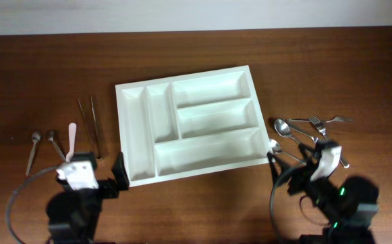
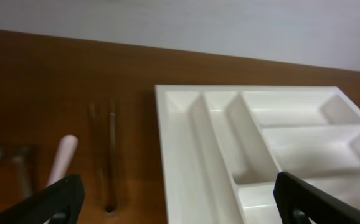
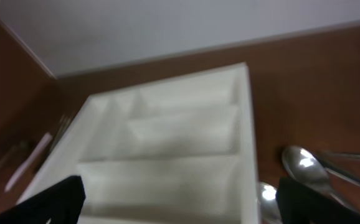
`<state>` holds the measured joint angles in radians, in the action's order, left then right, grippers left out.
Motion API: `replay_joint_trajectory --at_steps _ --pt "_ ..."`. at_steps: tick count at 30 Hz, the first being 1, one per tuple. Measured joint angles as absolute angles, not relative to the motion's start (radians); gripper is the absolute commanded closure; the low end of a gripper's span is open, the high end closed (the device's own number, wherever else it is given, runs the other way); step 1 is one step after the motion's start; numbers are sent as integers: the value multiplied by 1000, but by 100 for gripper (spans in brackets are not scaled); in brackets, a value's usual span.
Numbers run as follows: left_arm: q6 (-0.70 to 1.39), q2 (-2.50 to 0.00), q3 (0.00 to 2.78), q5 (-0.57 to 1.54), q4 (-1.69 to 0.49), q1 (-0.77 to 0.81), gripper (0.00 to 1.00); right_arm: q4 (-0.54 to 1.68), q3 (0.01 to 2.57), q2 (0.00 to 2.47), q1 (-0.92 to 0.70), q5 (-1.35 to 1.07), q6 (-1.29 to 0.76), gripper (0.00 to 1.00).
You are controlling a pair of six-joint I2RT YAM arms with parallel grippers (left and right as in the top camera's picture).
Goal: Pack container
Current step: 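Raise the right gripper and move it over the spoons right of the tray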
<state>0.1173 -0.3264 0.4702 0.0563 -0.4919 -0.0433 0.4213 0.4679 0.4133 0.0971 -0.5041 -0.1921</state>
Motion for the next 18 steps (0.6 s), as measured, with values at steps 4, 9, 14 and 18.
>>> replay_joint_trajectory --at_steps 4,9,14,18 --pt "101 -528 667 11 -572 -43 1 593 731 713 97 -415 -127 1" --pt "46 -802 878 -9 -669 -49 1 862 1144 1118 97 -295 -15 1" --pt "14 -1061 1065 -13 -746 -108 1 1037 1478 1398 97 -242 66 1" --pt "4 -1208 1176 -15 -794 -168 1 1120 1614 1539 97 -205 93 1"
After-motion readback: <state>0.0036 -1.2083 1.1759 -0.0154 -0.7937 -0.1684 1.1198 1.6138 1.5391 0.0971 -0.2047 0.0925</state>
